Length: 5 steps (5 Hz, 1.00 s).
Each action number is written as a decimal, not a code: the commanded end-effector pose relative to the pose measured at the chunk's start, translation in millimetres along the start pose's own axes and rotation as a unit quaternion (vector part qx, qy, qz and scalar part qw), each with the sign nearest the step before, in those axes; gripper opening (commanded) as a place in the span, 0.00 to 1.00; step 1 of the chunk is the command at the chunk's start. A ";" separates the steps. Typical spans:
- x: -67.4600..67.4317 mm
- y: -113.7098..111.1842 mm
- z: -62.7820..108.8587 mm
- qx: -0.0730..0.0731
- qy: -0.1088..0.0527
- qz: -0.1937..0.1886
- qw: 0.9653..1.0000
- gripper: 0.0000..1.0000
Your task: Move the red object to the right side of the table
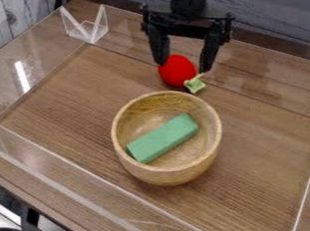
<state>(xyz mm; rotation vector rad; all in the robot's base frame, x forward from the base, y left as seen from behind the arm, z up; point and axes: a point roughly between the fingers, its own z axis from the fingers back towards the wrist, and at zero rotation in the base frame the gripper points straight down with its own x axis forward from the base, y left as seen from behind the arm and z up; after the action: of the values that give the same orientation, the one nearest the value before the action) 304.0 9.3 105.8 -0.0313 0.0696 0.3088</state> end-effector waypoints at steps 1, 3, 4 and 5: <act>13.3 5.3 1.2 -0.022 -0.026 0.092 0.995 1.00; 28.5 16.2 -17.6 -0.053 -0.044 0.247 0.966 1.00; 36.1 19.0 -24.8 -0.061 -0.051 0.292 0.953 1.00; 42.4 20.1 -31.0 -0.065 -0.056 0.322 0.943 1.00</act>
<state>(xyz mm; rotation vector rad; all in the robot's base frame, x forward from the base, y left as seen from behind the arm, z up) 330.8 35.2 58.4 -0.1061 -0.0104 0.9582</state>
